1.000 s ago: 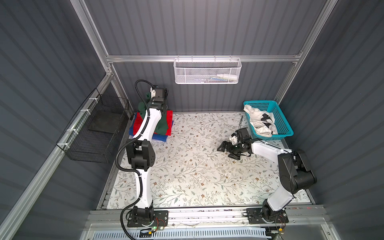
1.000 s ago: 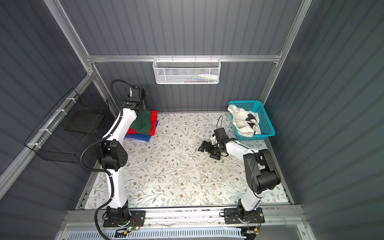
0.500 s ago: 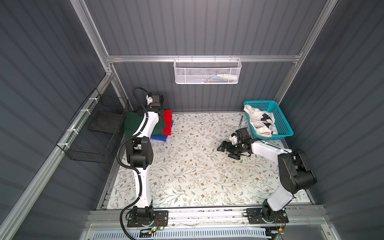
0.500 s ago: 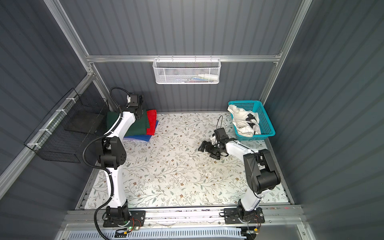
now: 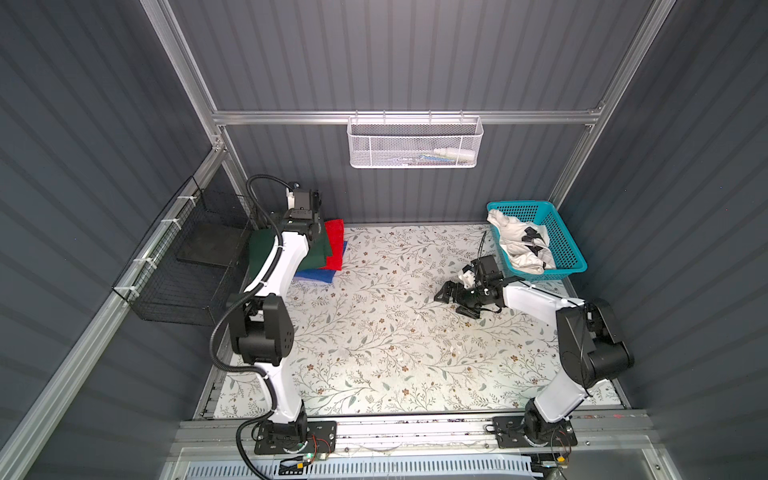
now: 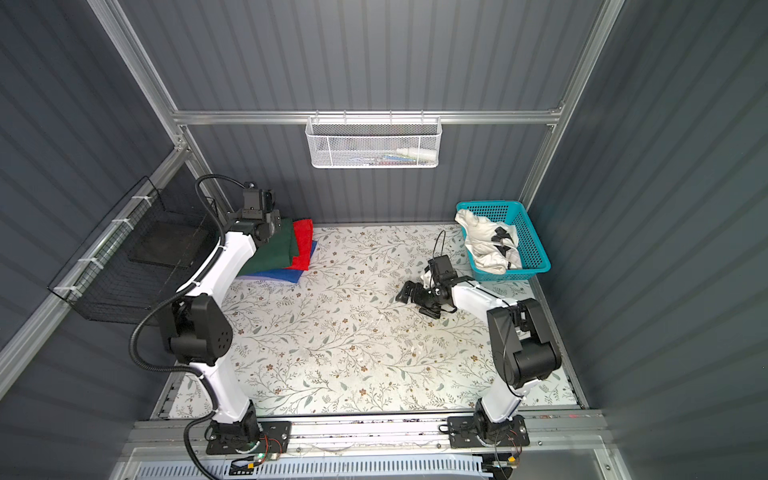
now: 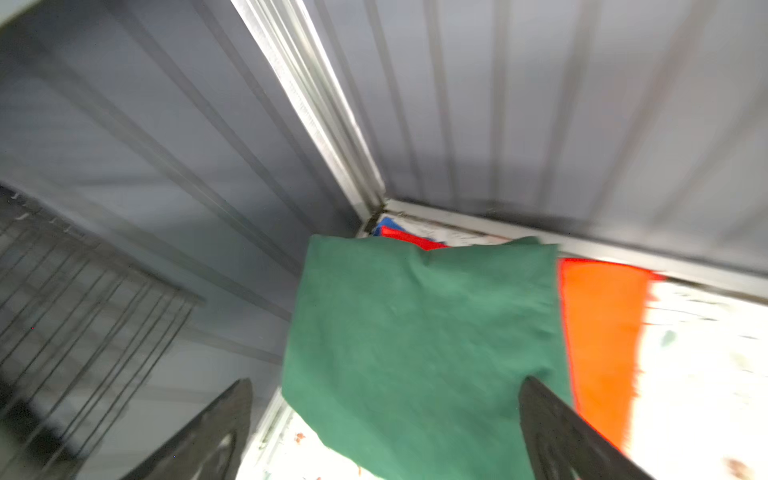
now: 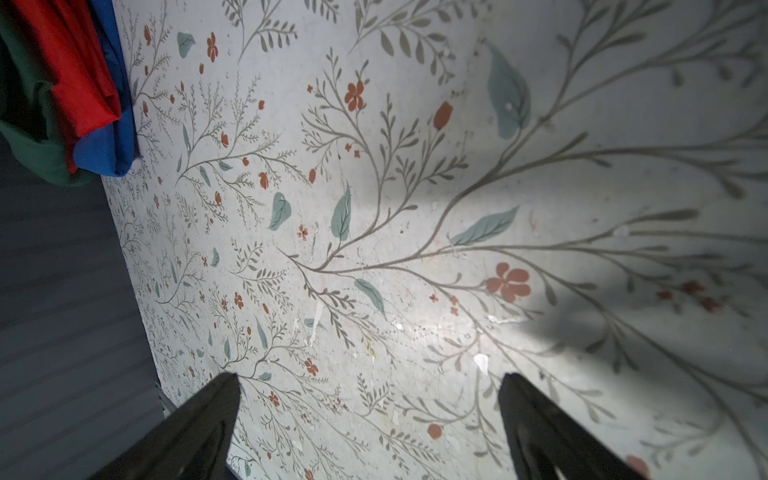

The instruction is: Fold and stack the t-shirts

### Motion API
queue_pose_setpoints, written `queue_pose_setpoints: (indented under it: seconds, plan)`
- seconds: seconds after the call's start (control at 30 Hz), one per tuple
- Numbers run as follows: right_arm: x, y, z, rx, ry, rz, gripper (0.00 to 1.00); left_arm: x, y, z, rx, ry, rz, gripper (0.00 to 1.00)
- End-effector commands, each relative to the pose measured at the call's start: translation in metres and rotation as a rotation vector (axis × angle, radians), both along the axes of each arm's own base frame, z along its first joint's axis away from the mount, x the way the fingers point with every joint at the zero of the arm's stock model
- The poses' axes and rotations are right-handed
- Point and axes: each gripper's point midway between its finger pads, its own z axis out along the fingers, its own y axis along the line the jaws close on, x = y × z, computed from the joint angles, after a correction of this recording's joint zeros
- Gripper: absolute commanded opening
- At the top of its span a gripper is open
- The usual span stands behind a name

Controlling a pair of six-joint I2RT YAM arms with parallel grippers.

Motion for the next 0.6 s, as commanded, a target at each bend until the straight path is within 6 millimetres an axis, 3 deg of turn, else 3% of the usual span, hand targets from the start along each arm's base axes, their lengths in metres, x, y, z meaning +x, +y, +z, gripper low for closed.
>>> queue_pose_setpoints:
  seconds: [0.0, 0.1, 0.13, 0.3, 0.4, 0.5, 0.57]
  plan:
    - [0.005, -0.002, 0.026, 0.006, -0.104, 0.006, 0.99, -0.010, -0.046, 0.003, -0.114, -0.084, -0.125, 1.00]
    - [0.005, -0.005, 0.045, 0.002, -0.167, -0.004, 0.99, -0.032, -0.077, 0.001, -0.129, -0.118, -0.204, 1.00]
    - [0.005, -0.007, 0.052, 0.000, -0.188, -0.007, 0.99, -0.043, -0.082, -0.011, -0.129, -0.106, -0.215, 1.00]
    - [0.001, -0.036, 0.085, -0.095, -0.376, -0.100, 0.99, -0.089, -0.069, -0.031, -0.192, -0.203, -0.186, 1.00]
    - [0.000, -0.047, 0.120, -0.146, -0.590, -0.078, 0.99, -0.110, -0.061, -0.063, -0.117, -0.247, -0.214, 1.00]
    - [0.000, -0.064, 0.154, -0.219, -0.766, -0.113, 0.99, -0.119, -0.043, -0.106, -0.029, -0.237, -0.152, 1.00]
    - [0.002, -0.074, 0.168, -0.268, -0.852, -0.139, 0.99, -0.121, -0.044, -0.134, 0.007, -0.181, -0.173, 1.00]
